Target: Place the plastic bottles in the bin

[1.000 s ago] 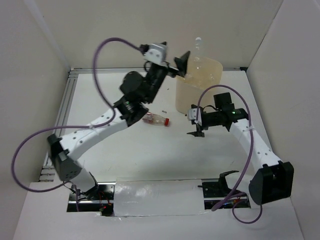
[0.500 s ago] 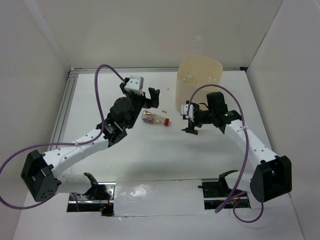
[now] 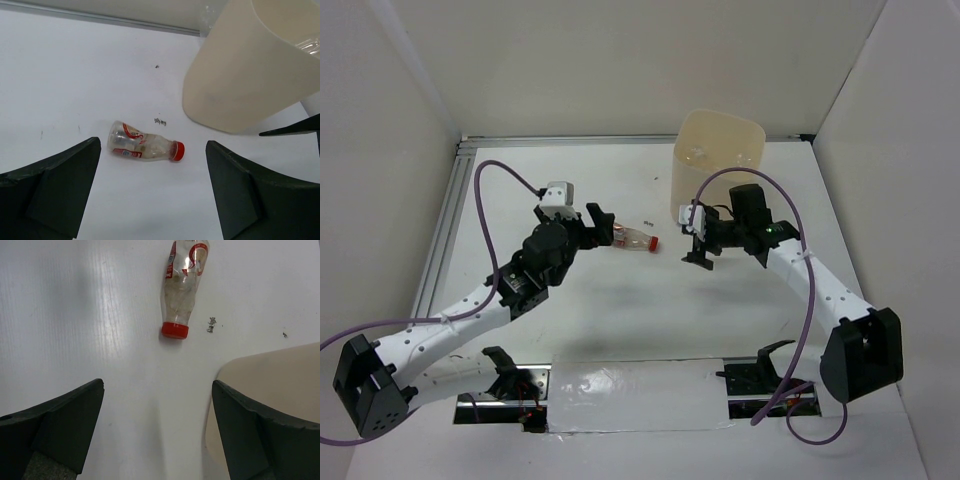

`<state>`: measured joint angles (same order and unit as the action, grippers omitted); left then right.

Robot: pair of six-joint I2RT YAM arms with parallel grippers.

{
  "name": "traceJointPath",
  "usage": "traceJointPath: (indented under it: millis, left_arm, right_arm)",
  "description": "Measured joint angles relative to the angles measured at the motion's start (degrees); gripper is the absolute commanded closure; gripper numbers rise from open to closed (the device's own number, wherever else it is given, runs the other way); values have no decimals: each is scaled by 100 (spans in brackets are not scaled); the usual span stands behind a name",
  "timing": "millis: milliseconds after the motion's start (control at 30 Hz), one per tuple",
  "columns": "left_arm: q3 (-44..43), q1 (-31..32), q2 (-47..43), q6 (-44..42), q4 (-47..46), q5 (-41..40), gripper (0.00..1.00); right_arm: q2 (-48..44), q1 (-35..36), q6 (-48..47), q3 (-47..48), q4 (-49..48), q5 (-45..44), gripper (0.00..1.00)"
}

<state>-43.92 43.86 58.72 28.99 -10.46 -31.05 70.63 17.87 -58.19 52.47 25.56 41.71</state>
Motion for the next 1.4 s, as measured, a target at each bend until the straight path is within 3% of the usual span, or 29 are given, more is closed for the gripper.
traceJointPath:
  millis: [67,167,433,600,667,1100,1400]
  left_arm:
    - [20,-2,0,138,98,9,0]
    - [33,-7,0,323,243,59,0]
    - [46,-35,13,592,404,227,0]
    - [46,-50,42,597,435,295,0]
    - [46,-52,31,597,466,299,0]
    - [284,203,-787,898,1073,-39,0]
    - [284,592,-1032,901,1425,-509,0]
  right_arm:
    - [0,0,39,0,-7,-44,5]
    - [-35,-35,142,0,0,-103,13]
    - [-442,-271,699,-46,-245,-308,45]
    - [181,284,874,278,-706,-815,59]
    - [553,492,850,490,-901,-1145,70]
    - [2496,1355,684,1228,-2688,-3810,59]
    - [4192,1613,509,2516,-3036,-5189,58]
